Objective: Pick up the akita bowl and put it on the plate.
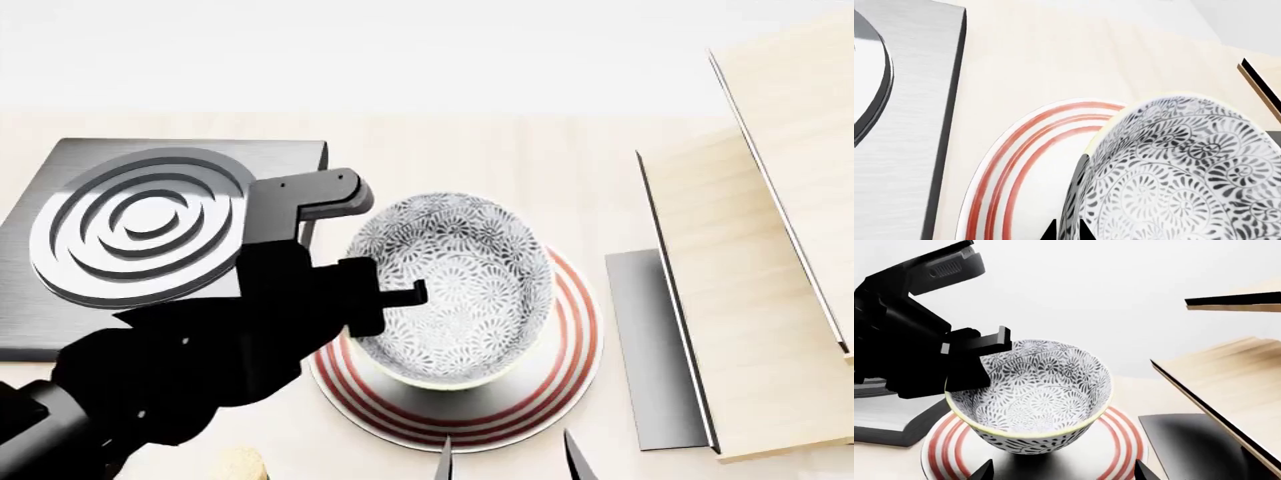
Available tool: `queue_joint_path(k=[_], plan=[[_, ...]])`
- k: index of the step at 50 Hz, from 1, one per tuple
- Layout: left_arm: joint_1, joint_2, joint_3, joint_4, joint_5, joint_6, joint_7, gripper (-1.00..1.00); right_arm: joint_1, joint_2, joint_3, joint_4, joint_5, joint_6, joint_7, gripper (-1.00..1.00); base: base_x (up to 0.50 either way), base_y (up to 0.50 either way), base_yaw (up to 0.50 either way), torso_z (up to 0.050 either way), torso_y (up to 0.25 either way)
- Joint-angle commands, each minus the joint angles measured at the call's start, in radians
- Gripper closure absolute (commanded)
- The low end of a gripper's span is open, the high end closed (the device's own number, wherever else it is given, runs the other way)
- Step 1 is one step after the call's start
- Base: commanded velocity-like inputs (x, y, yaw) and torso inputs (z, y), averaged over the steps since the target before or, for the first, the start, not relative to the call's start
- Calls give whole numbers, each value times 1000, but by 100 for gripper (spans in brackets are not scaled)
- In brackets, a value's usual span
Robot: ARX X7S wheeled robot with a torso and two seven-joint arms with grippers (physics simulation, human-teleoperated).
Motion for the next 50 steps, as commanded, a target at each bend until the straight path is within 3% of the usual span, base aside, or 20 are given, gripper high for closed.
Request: queue_joint_path(k=[1, 19, 50], plan=[[-9, 1, -25, 18, 39, 13, -8, 100, 1, 0, -2, 6, 3, -2, -1, -100, 0, 0, 0, 0, 0], [-21, 1, -28, 22, 13, 62, 2, 100, 1, 4, -7, 0, 6, -4, -2, -100, 0, 0, 0, 1, -42], [-11, 1, -18, 11, -41, -7, 9, 100, 3, 2, -14, 19, 11, -15, -4, -100, 0, 0, 0, 4, -16]])
